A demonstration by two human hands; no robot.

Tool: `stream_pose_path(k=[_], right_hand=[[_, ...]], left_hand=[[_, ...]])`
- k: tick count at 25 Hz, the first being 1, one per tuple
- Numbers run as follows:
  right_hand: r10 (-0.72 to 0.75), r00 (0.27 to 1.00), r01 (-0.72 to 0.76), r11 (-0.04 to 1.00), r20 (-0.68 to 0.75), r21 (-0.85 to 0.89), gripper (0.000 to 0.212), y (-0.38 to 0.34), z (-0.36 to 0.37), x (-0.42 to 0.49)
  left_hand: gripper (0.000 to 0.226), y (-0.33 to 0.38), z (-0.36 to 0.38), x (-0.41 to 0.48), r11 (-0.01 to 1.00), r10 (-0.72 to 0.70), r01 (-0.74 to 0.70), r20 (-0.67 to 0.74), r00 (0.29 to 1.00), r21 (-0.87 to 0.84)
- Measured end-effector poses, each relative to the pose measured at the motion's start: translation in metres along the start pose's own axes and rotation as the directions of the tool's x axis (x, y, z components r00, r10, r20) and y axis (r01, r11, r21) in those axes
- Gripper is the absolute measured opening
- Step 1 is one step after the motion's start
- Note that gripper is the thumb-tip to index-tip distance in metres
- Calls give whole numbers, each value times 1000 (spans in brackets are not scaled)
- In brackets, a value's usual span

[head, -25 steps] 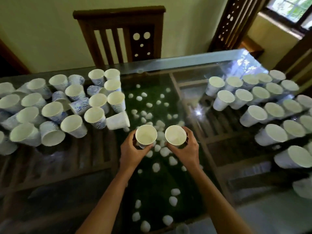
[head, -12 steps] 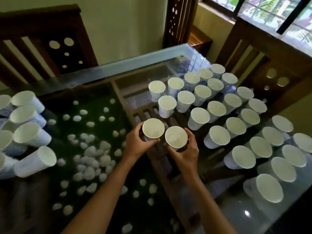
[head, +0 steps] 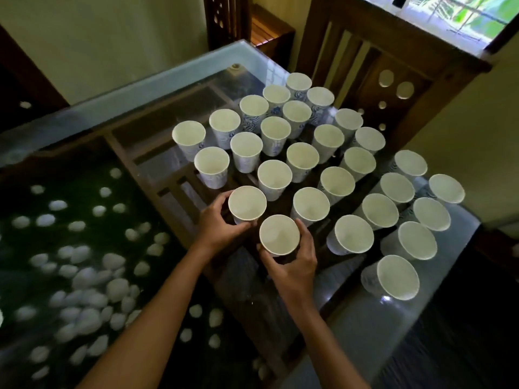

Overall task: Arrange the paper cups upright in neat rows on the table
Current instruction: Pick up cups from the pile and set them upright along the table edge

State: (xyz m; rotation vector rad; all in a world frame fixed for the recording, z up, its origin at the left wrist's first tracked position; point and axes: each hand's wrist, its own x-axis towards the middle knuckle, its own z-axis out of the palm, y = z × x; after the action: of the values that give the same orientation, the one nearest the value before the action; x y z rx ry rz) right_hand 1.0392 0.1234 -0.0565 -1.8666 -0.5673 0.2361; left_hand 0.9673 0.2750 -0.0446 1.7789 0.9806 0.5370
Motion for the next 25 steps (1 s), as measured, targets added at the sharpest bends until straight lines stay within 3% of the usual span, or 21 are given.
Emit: stream_pose_path(k=[5,11,16,25], right_hand=[[15,1000,-15,1000,15,-11,82,3,-9,-10],[60,994,-61,998,95,11,87,4,-9,-8],[47,993,-46,999,107,-15,94,6,-15,-16],[-108,994,107,990,1,-92,65,-7,-26,-89]], left_hand=[[68,2,11,-5,1000,-16,16,-45,999,6],[87,-2,11,-8,998,-63,61,-44,997,-29],[87,-1,6,-26,996,-83,81,-41,996,-43],[74,-25,-39,-114,996,-88,88,-122,989,-7]])
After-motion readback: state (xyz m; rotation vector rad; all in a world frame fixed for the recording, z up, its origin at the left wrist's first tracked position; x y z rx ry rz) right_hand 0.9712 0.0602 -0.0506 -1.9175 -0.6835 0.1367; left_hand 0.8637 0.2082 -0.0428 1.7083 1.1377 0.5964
